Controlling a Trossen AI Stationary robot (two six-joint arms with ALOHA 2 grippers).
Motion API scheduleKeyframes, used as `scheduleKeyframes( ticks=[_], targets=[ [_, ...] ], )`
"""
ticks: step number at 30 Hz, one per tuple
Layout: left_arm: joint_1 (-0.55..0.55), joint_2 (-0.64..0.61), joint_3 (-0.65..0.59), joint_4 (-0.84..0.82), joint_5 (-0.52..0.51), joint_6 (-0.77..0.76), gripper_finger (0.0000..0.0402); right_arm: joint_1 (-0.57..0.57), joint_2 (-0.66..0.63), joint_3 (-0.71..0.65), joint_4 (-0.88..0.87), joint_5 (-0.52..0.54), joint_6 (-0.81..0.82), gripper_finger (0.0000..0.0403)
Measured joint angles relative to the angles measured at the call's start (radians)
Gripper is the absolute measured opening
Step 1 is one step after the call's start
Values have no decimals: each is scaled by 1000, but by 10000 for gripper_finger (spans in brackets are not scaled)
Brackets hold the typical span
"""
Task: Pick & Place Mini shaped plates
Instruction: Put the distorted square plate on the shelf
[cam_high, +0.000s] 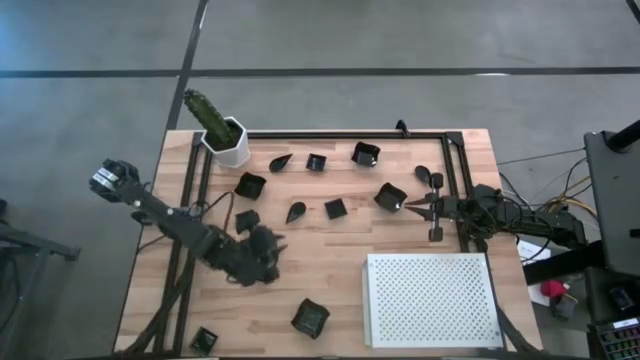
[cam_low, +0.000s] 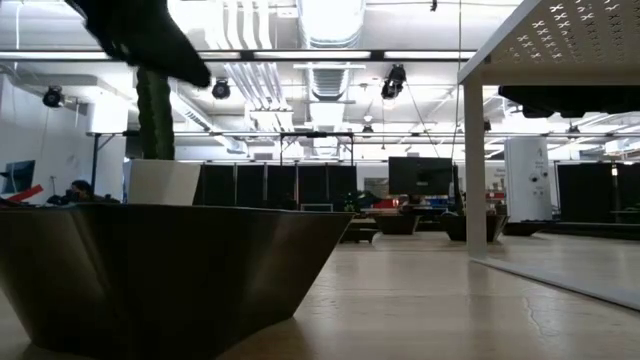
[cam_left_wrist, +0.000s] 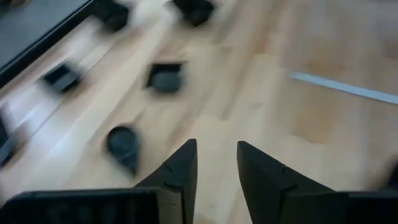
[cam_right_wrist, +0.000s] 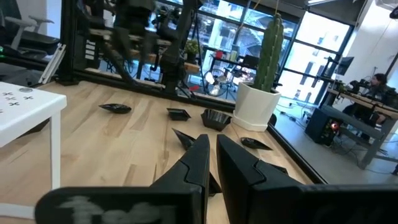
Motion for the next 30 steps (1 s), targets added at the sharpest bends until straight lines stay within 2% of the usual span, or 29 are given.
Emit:
scheduleKeyframes(
  ticks=[3,8,11,15,22,30],
  targets=[
    [92,-7,2,-103,22,-125,114,0,0,0,0,0,0,27],
    [291,-5,-1,-261,207,-242,114,0,0,0,0,0,0,27],
    [409,-4,-21,-309,286,-256,114,0,0,0,0,0,0,27],
    [533,-4,-36,-338,314,-234,114,0,0,0,0,0,-1,27],
    [652,6,-37,-332,313,-178,114,0,0,0,0,0,-4,27],
    [687,95,-37,-324,311,-159,114,0,0,0,0,1,-4,27]
  ],
)
